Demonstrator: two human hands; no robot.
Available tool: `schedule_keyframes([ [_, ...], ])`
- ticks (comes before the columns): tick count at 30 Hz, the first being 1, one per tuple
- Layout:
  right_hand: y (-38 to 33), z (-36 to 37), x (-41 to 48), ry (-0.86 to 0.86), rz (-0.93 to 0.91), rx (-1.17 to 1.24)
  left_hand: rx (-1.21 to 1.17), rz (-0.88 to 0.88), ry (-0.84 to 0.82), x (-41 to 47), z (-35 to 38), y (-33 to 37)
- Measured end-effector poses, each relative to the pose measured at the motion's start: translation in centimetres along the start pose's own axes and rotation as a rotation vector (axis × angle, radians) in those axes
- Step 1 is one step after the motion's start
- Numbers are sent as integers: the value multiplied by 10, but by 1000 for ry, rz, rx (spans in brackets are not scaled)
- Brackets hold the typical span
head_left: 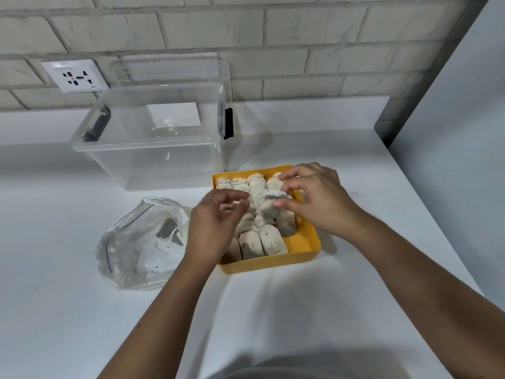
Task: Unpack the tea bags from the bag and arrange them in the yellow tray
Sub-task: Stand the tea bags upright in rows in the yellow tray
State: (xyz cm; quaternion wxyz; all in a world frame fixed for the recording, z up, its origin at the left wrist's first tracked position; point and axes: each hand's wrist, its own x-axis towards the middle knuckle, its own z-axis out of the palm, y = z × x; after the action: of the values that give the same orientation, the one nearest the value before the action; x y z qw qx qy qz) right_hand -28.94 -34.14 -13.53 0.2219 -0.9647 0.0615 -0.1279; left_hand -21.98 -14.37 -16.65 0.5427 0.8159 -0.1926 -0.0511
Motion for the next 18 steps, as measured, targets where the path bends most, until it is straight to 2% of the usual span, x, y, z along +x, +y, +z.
schedule_keyframes([
  [2,8,-6,-4,-117,32,-81,262,48,114,0,-11,-13],
  [5,17,-2,-11,-336,113,-175,519,38,98,0,-15,-34],
  [7,20,7,-13,-394,130,-246,583,35,78,-2,-11,-40],
  [13,19,21,-8,-275,156,-404,607,43,100,-1,-7,-42],
  [18,18,24,-7,-222,178,-440,574,90,84,-1,-13,-40],
])
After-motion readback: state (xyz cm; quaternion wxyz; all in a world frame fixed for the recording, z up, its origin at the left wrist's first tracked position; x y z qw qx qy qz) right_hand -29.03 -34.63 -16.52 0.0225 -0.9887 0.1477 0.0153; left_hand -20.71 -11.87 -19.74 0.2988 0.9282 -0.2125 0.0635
